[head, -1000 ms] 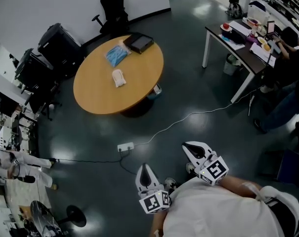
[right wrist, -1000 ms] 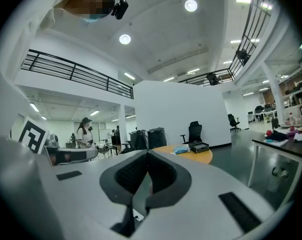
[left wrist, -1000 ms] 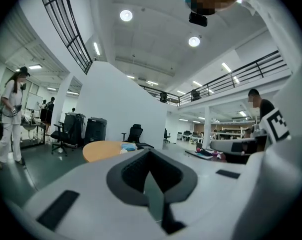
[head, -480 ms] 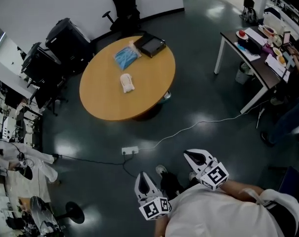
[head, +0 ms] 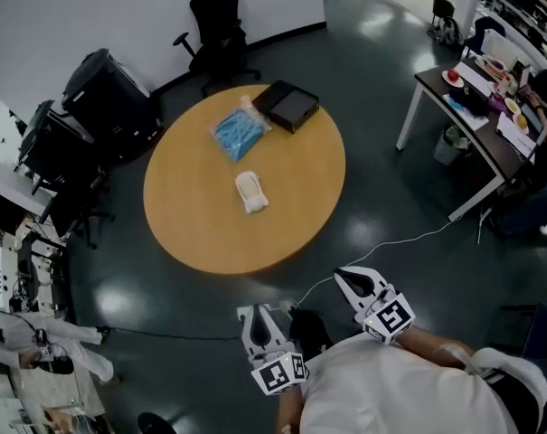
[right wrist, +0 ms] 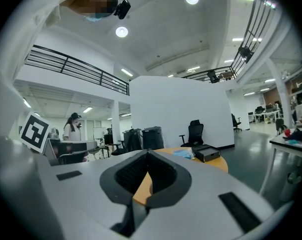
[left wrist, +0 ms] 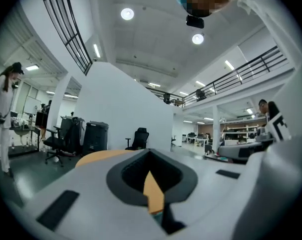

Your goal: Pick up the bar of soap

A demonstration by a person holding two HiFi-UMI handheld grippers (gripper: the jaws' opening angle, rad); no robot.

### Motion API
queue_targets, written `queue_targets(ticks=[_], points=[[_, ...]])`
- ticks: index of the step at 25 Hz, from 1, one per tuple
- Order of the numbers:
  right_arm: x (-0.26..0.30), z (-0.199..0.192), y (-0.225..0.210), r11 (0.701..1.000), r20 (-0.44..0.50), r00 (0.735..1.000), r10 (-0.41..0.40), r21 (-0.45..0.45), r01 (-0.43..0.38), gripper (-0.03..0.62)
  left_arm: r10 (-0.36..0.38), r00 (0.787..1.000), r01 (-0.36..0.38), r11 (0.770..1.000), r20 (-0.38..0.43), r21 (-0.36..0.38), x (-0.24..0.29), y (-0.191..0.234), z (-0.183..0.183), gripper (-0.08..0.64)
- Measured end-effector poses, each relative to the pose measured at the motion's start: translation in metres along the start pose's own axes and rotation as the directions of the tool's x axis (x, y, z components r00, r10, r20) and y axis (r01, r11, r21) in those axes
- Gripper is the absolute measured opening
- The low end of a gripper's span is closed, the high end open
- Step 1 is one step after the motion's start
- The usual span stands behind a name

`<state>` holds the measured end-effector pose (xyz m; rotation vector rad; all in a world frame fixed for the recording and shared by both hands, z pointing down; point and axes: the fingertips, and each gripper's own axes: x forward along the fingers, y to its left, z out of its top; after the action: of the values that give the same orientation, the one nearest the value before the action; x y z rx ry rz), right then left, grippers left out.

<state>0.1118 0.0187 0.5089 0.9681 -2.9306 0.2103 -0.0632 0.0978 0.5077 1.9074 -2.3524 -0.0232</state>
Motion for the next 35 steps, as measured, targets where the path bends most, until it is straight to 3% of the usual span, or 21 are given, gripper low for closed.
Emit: queue_targets(ticks=[6,11,15,19,23,26,28,32,35], points=[[0.127,0.03,-0.003,0.997,-0.005,0.997,-0.08,-0.021,0.079,0.014,-0.128,0.992,0.128,0.992,-0.008,0.01,0.103,0.071,0.028,0.003],[0.192,0.037,-0.012,0.993,-0.035,0.993,-0.112,-0.035,0.111,0.014,-0.173,0.985,0.172,0.984,-0.01,-0.044,0.156,0.094,0.039,0.003],[0.243,0.018,-0.023,0.994,-0.091,0.989,-0.114,-0.015,0.113,0.014,-0.193,0.981,0.193,0.98,0.006,-0.056,0.188,0.097,0.047,0.003],[0.303,-0.033,-0.043,0.993,-0.213,0.97,-0.118,-0.004,0.12,0.014,-0.197,0.98,0.198,0.978,0.022,-0.061,0.21,0.1,0.054,0.003],[0.371,-0.091,-0.072,0.986,-0.331,0.93,-0.161,-0.023,0.163,0.015,-0.178,0.984,0.178,0.982,0.003,-0.063,0.228,0.117,0.052,0.003],[0.407,-0.134,-0.094,0.973,-0.441,0.872,-0.214,-0.021,0.229,0.029,-0.165,0.986,0.164,0.983,-0.019,-0.078,0.238,0.126,0.043,0.003],[0.422,-0.161,-0.109,0.963,-0.512,0.824,-0.242,-0.024,0.268,0.175,-0.161,0.986,0.156,0.984,-0.044,-0.091,0.243,0.13,0.036,0.003],[0.443,-0.196,-0.122,0.956,-0.614,0.752,-0.241,-0.015,0.294,0.237,-0.159,0.983,0.149,0.983,-0.089,-0.104,0.246,0.138,0.023,0.003],[0.457,-0.21,-0.13,0.952,-0.652,0.718,-0.243,-0.02,0.304,0.269,-0.148,0.984,0.136,0.984,-0.102,-0.118,0.253,0.145,0.017,0.003]])
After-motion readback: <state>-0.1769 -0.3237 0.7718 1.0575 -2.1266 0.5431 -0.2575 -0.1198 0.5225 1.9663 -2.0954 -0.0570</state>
